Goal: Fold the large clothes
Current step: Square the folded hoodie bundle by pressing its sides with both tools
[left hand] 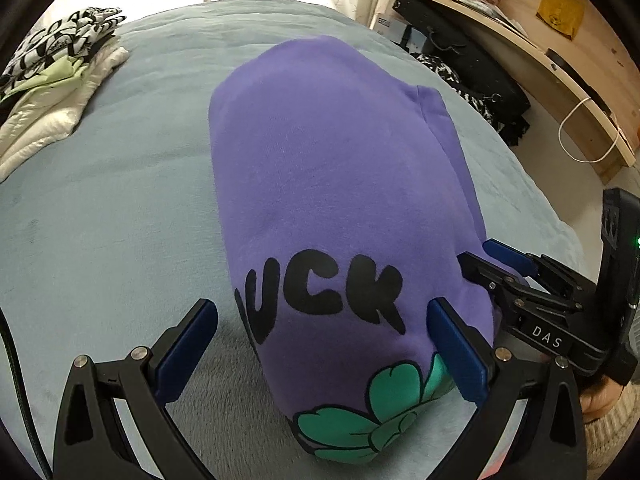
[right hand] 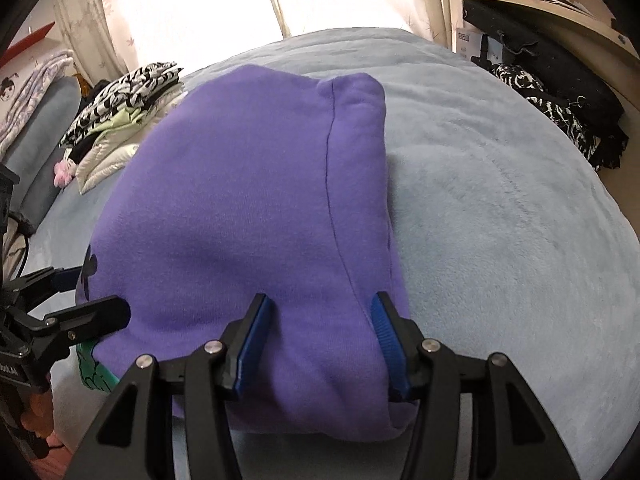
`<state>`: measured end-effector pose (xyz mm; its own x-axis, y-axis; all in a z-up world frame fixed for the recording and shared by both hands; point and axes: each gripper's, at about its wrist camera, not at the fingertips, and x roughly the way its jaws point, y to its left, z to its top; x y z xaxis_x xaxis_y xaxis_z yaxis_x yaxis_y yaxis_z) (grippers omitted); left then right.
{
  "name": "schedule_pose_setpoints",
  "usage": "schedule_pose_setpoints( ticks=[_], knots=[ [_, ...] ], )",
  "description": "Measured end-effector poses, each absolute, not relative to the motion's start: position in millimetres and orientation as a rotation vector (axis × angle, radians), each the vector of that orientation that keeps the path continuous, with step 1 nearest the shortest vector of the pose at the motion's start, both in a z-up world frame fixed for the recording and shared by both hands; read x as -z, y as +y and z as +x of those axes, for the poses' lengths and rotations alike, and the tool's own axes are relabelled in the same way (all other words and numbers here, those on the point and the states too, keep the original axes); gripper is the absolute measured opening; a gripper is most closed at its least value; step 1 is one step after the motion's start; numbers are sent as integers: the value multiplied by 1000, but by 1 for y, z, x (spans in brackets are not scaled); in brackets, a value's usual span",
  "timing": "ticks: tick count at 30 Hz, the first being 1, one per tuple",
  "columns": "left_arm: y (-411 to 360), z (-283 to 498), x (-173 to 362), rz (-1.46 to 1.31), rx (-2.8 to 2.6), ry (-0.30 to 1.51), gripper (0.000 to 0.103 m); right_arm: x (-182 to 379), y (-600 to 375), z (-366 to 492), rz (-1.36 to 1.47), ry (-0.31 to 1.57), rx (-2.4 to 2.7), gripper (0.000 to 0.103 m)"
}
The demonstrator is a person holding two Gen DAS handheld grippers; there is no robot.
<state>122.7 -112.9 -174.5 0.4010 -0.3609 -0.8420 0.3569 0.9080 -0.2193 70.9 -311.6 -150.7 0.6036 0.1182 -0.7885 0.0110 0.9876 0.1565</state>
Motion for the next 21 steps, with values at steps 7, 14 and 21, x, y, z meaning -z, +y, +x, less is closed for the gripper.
schedule_pose_setpoints(
  ticks=[7, 14, 21],
  knots=[
    [-107, 121, 163, -23, 416, 1079, 102, 144, -309, 70, 153, 916, -55, 53],
    [-101, 113, 150, -66, 438, 1076, 102, 136, -318, 74, 220, 1027, -16, 76],
    [-97, 108, 137, -91, 447, 1070, 102, 123, -333, 63, 310, 1050, -44, 87]
  ],
)
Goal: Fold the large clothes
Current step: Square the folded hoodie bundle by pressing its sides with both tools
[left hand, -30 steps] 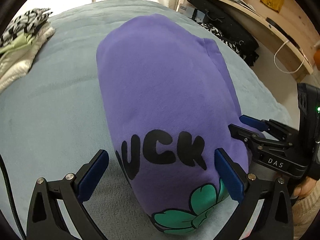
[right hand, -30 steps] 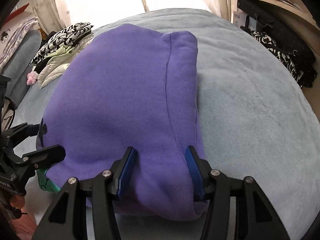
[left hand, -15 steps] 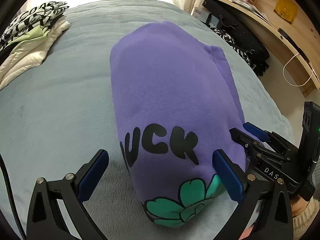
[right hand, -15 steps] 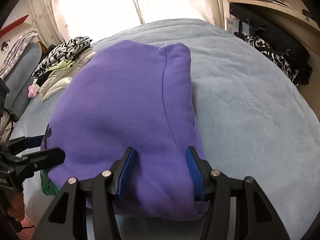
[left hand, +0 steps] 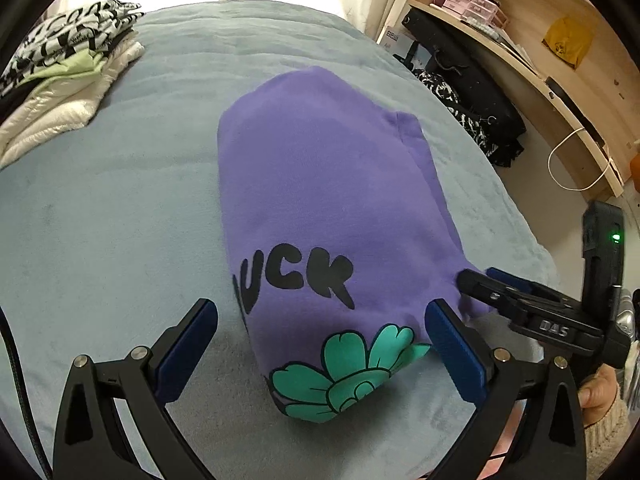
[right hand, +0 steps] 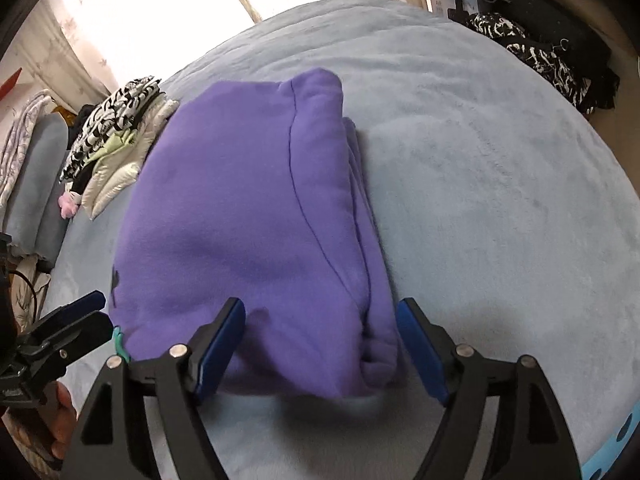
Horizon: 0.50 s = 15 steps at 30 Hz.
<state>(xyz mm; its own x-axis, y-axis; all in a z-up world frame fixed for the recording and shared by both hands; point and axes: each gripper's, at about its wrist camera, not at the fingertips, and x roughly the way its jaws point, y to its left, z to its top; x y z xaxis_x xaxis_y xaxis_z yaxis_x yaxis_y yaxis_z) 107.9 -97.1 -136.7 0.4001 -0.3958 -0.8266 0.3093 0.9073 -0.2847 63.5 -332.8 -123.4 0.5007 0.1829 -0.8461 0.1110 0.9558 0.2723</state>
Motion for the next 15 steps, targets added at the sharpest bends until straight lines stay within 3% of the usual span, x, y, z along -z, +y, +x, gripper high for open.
schedule_pose_setpoints(
  ticks=[7, 15],
  knots=[
    [-90, 107, 134, -125, 412, 1100, 102, 102, -339, 51, 347, 956, -94, 91],
    [-84, 114, 145, -239, 482, 1145, 102, 90, -332, 58, 187, 955, -88, 98]
  ],
)
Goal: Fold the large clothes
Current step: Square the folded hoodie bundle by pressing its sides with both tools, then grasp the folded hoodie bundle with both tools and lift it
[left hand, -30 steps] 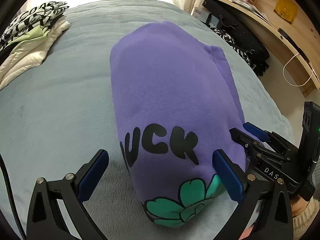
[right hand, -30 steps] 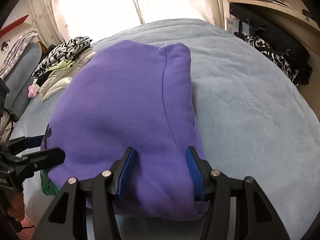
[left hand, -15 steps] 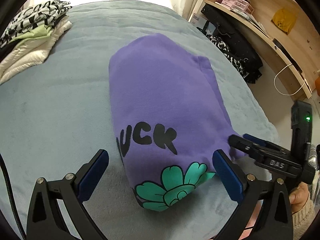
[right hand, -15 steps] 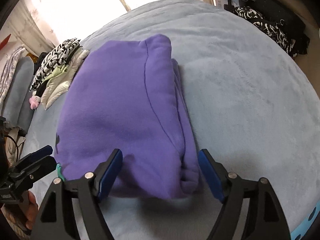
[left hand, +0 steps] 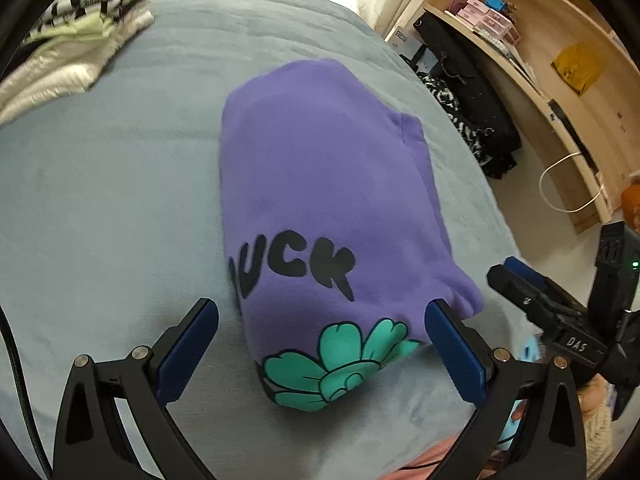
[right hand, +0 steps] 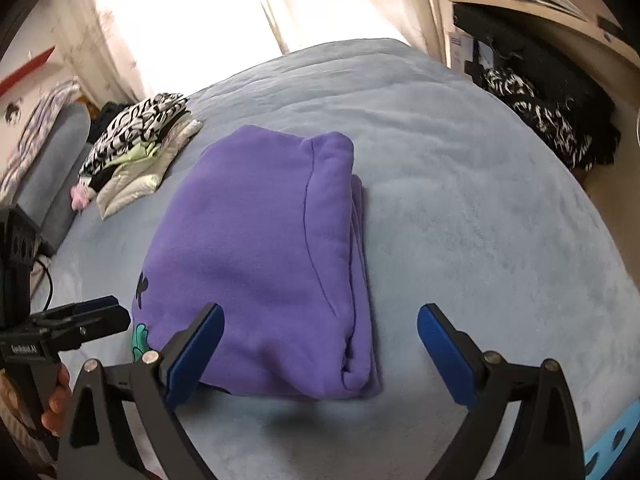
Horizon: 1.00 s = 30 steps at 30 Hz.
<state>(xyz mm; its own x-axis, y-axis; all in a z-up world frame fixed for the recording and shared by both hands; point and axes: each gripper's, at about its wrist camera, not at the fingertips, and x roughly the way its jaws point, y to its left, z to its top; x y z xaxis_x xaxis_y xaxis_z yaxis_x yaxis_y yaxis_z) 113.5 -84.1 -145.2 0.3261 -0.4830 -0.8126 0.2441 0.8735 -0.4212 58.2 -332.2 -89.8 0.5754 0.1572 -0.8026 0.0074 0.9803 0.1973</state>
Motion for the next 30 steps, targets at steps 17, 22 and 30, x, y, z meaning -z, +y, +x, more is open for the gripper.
schedule_pose_setpoints(
  ticks=[17, 22, 30],
  knots=[
    [-90, 137, 194, -362, 536, 1243, 102, 137, -356, 100, 361, 1150, -280, 98],
    [-90, 145, 211, -409, 548, 1266, 103, 160, -366, 116, 464, 1225, -317, 98],
    [-92, 157, 227, -451, 597, 1266, 103, 191, -366, 132, 586, 1243, -426, 98]
  ],
)
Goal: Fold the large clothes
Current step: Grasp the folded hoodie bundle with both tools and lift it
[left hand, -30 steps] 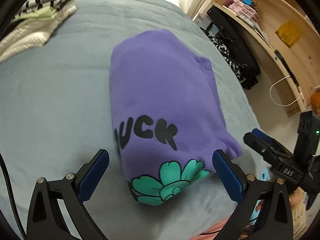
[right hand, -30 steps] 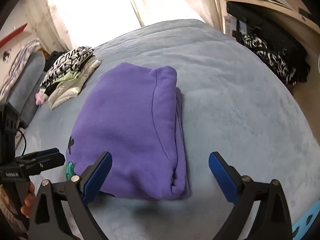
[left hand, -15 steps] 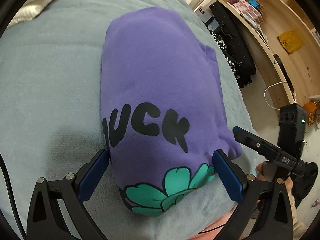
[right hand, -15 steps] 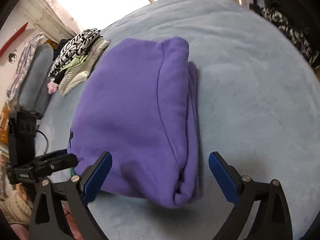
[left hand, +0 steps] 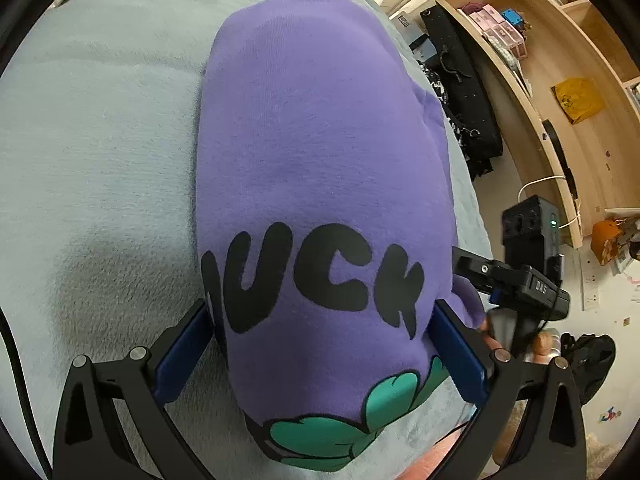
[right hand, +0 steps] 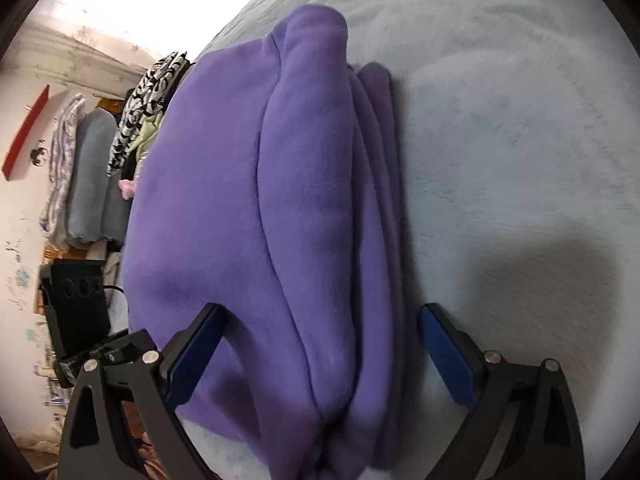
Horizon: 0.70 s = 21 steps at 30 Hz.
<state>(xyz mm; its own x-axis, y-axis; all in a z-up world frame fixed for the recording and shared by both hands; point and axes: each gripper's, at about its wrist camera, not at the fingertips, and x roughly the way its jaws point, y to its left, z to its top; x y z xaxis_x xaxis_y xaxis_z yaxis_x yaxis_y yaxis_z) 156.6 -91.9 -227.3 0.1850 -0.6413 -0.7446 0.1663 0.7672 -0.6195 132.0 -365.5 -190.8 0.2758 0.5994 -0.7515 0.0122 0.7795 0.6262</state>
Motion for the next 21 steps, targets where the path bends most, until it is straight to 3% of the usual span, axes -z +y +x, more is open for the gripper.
schedule_pose_setpoints(
  ticks=[9, 11, 16, 21],
  knots=[
    [-93, 171, 257, -597, 693, 1288, 103, 202, -358, 140, 638, 1205, -477, 95],
    [-98, 174, 259, -596, 695, 1294, 103, 201, -356, 137, 636, 1188, -489, 87],
    [-104, 180, 250, -570, 678, 1297, 103, 190, -352, 134, 627, 1136, -515, 56],
    [-102, 178, 228, -499, 644, 1255, 102, 175, -342, 130, 591, 1088, -520, 46]
  ],
)
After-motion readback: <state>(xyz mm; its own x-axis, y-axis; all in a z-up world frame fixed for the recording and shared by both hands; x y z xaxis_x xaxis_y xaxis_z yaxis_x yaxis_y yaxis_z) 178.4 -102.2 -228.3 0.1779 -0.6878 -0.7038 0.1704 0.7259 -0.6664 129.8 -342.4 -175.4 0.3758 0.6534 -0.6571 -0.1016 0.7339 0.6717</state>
